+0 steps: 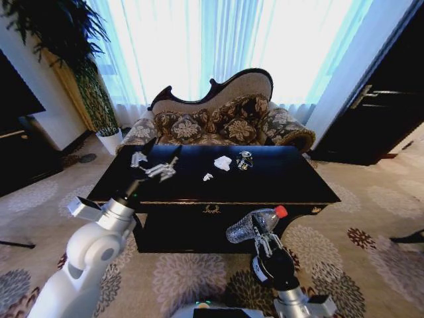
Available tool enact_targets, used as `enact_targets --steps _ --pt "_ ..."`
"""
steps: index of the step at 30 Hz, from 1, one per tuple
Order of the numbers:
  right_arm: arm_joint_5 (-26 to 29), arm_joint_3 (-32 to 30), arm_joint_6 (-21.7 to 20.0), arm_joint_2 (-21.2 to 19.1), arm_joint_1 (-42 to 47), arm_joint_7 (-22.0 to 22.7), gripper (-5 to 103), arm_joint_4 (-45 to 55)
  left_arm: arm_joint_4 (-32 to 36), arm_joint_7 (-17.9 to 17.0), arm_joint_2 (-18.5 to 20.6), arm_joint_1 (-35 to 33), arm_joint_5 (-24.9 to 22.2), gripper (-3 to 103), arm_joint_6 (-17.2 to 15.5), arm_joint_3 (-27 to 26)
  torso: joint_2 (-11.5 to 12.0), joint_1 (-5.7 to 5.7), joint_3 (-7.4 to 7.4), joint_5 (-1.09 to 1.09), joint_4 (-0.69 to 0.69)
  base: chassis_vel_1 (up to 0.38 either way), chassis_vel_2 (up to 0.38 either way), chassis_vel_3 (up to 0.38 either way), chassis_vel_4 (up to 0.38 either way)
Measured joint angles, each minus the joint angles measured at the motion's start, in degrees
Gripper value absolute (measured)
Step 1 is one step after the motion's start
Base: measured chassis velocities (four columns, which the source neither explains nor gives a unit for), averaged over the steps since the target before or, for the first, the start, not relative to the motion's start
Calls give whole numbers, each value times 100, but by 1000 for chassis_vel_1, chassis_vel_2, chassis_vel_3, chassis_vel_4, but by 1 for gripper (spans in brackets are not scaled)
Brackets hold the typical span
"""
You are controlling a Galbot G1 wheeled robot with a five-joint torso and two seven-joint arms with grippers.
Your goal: Move to the front of the table and place the trash on the table into the trash bin.
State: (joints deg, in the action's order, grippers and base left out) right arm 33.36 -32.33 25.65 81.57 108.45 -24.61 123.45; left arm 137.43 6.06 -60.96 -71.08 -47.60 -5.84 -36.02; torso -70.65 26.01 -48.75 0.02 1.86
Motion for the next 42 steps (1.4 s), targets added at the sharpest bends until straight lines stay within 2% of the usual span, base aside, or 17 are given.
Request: enact_targets --steps 2,4,6,8,10,11,14,19,24,31,33,35,36,38,40,42 --pt "-338 2 -141 -71 -123 492 23 -221 43 -66 -62 -100 -34 100 -79 -301 0 0 0 0 0 0 0 0 0" --pt "-440 2 -182 -92 -161 626 23 -290 64 -67 -71 -139 -50 100 -87 -372 0 0 0 0 0 0 0 0 0" --pt "-955 -22 -322 -192 -332 1094 22 -655 157 -70 -74 -342 -147 100 -106 -703 0 0 0 0 -1 0 0 0 0" --pt "-1430 -53 -365 -264 -461 1324 22 -996 219 -70 -38 -470 -237 100 -107 -949 0 0 0 -1 -1 0 0 0 0" --pt "-1584 -59 -368 -286 -504 1384 22 -1109 236 -70 -22 -506 -274 100 -107 -1034 0 0 0 -1 0 0 0 0 0" --pt "-1928 -74 -370 -340 -616 1509 22 -1374 274 -70 25 -574 -393 100 -108 -1253 0 0 0 0 -1 0 0 0 0" --pt "-2447 -88 -363 -452 -876 1770 22 -1877 299 -81 128 -629 -670 100 -120 -1698 0 0 0 -1 0 0 0 0 0" --pt "-2640 -86 -361 -541 -1084 1978 22 -2226 294 -113 177 -642 -880 100 -149 -1967 0 0 0 -1 -1 0 0 0 0" --pt "-2654 6 -474 -670 -1530 2297 22 -3037 286 -148 249 -607 -1139 100 -197 -2259 0 0 0 0 0 0 0 0 0" --pt "-2652 80 -513 -824 -2063 2347 22 -4184 263 -235 239 -622 -1240 100 -267 -2488 0 0 0 -1 0 0 0 0 0" --pt "-2652 91 -513 -891 -2267 2348 22 -4535 237 -363 200 -699 -1216 100 -346 -2584 0 0 0 -1 0 0 0 0 0" --pt "-2634 102 -485 -971 -2529 2356 22 -5006 273 -653 195 -836 -1335 100 -532 -2748 0 0 -1 1 -1 0 0 0 0" --pt "-2634 102 -485 -971 -2529 2356 22 -5006 273 -653 195 -836 -1335 100 -532 -2748 0 0 -1 1 -1 0 0 0 0" --pt "-2605 103 -455 -1007 -2649 2356 22 -5213 379 -875 242 -875 -1649 100 -702 -2870 0 0 -1 1 -1 0 0 0 0" --pt "-2588 107 -414 -1082 -2904 2328 22 -5569 554 -1142 370 -879 -2264 100 -926 -3172 0 0 0 -3 0 0 0 0 0" --pt "-2617 107 -410 -1118 -3016 2312 22 -5694 579 -1168 407 -891 -2367 100 -961 -3304 0 0 0 -3 1 0 0 0 0"
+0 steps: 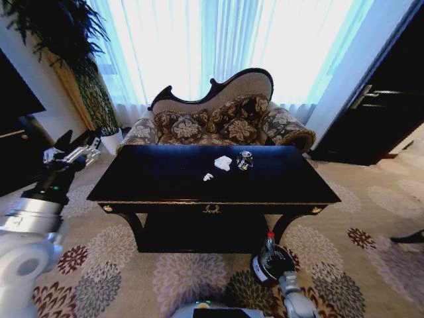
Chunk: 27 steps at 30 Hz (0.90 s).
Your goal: Move to the front of the table and place the trash on the table into the trash bin.
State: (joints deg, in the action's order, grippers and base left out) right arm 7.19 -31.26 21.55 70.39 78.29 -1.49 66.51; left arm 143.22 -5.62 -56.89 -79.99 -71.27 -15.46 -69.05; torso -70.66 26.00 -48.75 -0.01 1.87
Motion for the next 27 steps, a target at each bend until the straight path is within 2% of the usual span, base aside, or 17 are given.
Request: enact_targets --steps 3,8,14,20,27 --pt "-51 -13 -131 -94 -282 -33 22 -316 16 -9 97 -92 -238 100 -51 -291 0 0 0 3 -3 0 0 0 0" --pt "-47 -9 -335 -191 -681 -30 22 -767 17 -11 291 -144 -452 100 -65 -504 0 0 0 3 0 0 0 0 0" --pt "-109 -20 -678 -216 -1099 168 22 -1180 -18 -2 510 -71 -692 100 -72 -720 0 1 0 3 -2 0 0 0 0" --pt "-163 -87 -685 -211 -1344 284 22 -1727 -208 11 571 36 -693 100 -71 -663 0 0 0 3 -2 0 0 0 0" --pt "-120 -151 -759 -193 -1369 358 22 -1897 -302 17 686 307 -652 100 -73 -426 0 0 0 4 -1 0 0 0 0"
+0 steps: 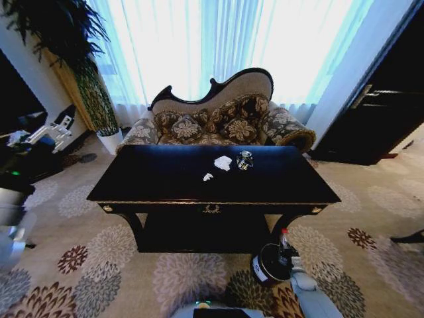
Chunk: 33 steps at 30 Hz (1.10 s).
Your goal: Move to the front of the table and place the trash on the table into the trash bin.
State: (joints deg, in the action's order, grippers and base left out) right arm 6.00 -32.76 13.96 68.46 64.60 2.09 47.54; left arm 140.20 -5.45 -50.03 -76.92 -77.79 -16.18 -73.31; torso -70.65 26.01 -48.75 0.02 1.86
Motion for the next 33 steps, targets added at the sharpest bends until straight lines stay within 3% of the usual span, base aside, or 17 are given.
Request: enact_targets --steps 5,12,15,16,19,21,22,25,28,30,33 --pt "456 13 -161 68 28 -13 22 -24 -56 1 78 171 9 100 -9 131 0 0 0 -1 1 0 0 0 0" --pt "515 -8 -289 124 72 -2 20 -2 -77 13 77 167 22 100 -10 155 0 0 0 -1 0 0 0 0 0" --pt "561 -24 -292 127 93 -12 34 27 -79 20 69 176 26 100 -10 173 0 0 0 -1 0 0 0 0 0" --pt "561 -24 -292 127 93 -12 34 27 -79 20 69 176 26 100 -10 173 0 0 0 -1 0 0 0 0 0" --pt "670 -24 -293 126 145 -29 50 134 -57 20 36 177 46 100 -10 204 0 0 0 0 0 0 0 0 0" --pt "713 -18 -299 124 163 -35 50 168 -45 21 22 172 50 100 -10 208 -1 0 0 0 0 0 0 0 0" --pt "768 -14 -320 121 185 -41 61 204 -26 21 -2 159 58 100 -10 218 0 0 1 -1 0 0 0 0 0" --pt "792 -13 -332 118 204 -57 66 218 -11 21 -23 150 67 100 -10 224 0 0 0 -1 0 0 0 0 0" --pt "793 -13 -335 120 229 -83 83 216 -6 21 -25 150 71 100 -10 221 0 0 0 0 0 0 0 0 0" --pt "794 -14 -336 124 239 -86 83 221 -4 21 -25 145 71 100 -9 215 0 0 0 0 0 0 0 0 0" --pt "800 -15 -338 161 338 -115 97 349 17 21 -55 91 71 100 -7 183 -1 0 0 0 0 0 0 0 0"
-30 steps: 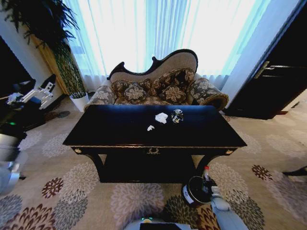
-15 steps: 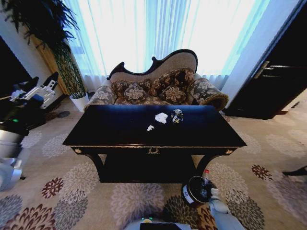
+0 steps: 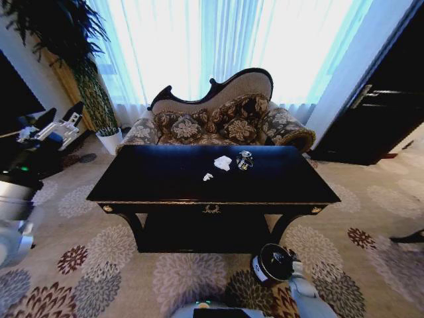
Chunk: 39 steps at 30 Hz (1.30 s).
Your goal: Move to the front of the table and place the trash on the table into the trash bin.
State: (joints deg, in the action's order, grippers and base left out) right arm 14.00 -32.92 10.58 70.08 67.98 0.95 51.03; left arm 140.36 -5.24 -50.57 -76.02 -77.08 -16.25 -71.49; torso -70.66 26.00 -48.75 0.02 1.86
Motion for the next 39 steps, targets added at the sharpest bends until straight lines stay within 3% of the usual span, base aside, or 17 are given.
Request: enact_targets --steps 3,6,9,12,14,17,23,29,34,39 --pt "7 -14 32 33 148 -132 99 154 6 0 -25 -18 0 100 2 -7 0 0 0 -1 -1 0 0 0 0" --pt "600 3 113 133 663 -525 100 682 -15 -3 -94 2 -4 100 1 9 0 0 0 -1 2 0 0 0 0" --pt "857 -14 161 246 1061 -698 100 1249 -39 -92 -170 64 18 100 -97 98 0 0 1 -1 2 0 0 0 0" --pt "894 -60 178 339 1340 -765 100 1708 -44 -273 -245 122 61 100 -249 224 0 0 1 -1 -1 0 0 0 0" --pt "904 -113 183 492 1848 -925 100 2525 -40 -513 -409 182 184 100 -474 513 0 0 0 1 0 0 0 0 0" --pt "902 -139 190 572 2171 -1041 100 2951 -23 -569 -527 211 286 100 -559 686 0 0 0 2 0 0 0 0 0" --pt "941 -279 205 920 3323 -1262 100 4804 -18 -778 -862 510 496 100 -876 1294 0 -1 1 0 2 0 0 0 0" --pt "883 -193 273 960 3929 -1368 100 5777 48 -944 -850 599 394 100 -1129 1075 0 0 1 -1 -1 0 0 0 0" --pt "650 -163 541 842 4470 -1646 100 6205 41 -964 -819 720 329 100 -1147 1078 -1 0 1 0 2 0 0 0 0" --pt "810 -202 583 725 4847 -1759 100 6834 75 -968 -825 698 247 100 -1148 1021 0 0 0 0 1 0 0 0 0"
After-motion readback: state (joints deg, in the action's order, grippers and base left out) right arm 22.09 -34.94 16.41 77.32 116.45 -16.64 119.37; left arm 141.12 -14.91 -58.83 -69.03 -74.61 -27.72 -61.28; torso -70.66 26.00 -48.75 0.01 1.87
